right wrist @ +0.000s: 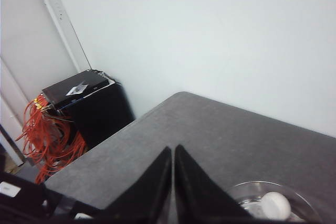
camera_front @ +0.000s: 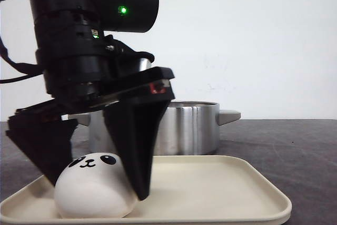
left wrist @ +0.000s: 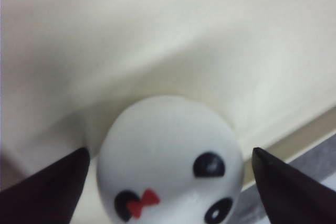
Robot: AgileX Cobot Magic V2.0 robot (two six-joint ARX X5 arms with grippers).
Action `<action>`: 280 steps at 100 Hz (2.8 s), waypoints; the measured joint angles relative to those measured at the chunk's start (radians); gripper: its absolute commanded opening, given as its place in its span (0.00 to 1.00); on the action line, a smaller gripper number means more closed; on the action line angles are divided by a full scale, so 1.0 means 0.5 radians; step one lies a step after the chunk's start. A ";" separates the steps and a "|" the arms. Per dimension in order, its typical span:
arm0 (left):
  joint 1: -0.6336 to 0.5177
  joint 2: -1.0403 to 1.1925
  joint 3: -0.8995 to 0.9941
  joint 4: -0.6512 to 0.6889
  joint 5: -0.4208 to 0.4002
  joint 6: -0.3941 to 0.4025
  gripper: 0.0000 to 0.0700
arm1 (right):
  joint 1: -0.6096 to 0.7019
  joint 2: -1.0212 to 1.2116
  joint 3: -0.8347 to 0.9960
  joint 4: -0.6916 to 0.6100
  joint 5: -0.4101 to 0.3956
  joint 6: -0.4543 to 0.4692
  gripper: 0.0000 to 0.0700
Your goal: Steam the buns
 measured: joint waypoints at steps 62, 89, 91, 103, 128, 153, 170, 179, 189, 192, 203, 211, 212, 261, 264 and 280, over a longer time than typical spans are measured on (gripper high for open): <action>0.000 0.000 0.000 0.059 0.001 0.029 0.00 | 0.000 -0.047 0.000 -0.052 -0.009 0.007 0.00; 0.000 0.000 0.002 0.065 0.002 0.124 0.01 | 0.000 -0.047 0.000 -0.051 -0.009 0.024 0.00; 0.000 0.000 0.002 0.067 0.002 0.128 0.01 | 0.000 -0.047 0.000 -0.051 -0.009 0.024 0.00; 0.000 -0.001 0.037 0.066 -0.002 0.145 0.01 | 0.000 -0.047 0.000 -0.056 -0.009 0.040 0.00; 0.002 -0.081 0.406 0.061 -0.156 0.269 0.01 | 0.000 -0.047 0.000 -0.094 -0.009 0.052 0.00; 0.238 -0.108 0.732 0.647 -0.251 0.466 0.01 | 0.000 -0.047 0.000 -0.199 -0.009 0.060 0.00; 0.457 0.015 0.732 0.785 -0.258 0.467 0.01 | 0.000 -0.047 0.000 -0.253 -0.009 0.075 0.00; 0.536 0.137 0.731 0.736 -0.259 0.467 0.01 | 0.000 -0.047 0.000 -0.254 -0.009 0.076 0.00; 0.608 0.250 0.723 0.735 -0.266 0.467 0.01 | 0.000 -0.047 0.001 -0.261 -0.009 0.076 0.00; 0.623 0.272 0.720 0.734 -0.269 0.467 0.01 | 0.000 -0.047 0.000 -0.261 -0.009 0.076 0.00; 0.665 0.333 0.720 0.729 -0.278 0.467 0.13 | 0.000 -0.047 0.001 -0.261 -0.009 0.076 0.00; 0.674 0.372 0.720 0.706 -0.304 0.467 0.45 | 0.000 -0.047 0.000 -0.267 -0.009 0.077 0.00; 0.674 0.376 0.720 0.701 -0.306 0.466 0.50 | 0.000 -0.047 0.000 -0.268 -0.009 0.077 0.00; 0.684 0.216 0.758 0.369 -0.321 0.333 0.88 | 0.001 -0.051 -0.024 -0.628 0.363 -0.093 0.00; 0.684 0.135 0.758 0.371 -0.321 0.313 0.84 | 0.000 -0.063 -0.053 -0.623 0.413 -0.111 0.00; 0.664 -0.362 0.782 0.356 -0.346 0.284 0.46 | 0.000 -0.179 -0.374 -0.423 0.592 -0.166 0.01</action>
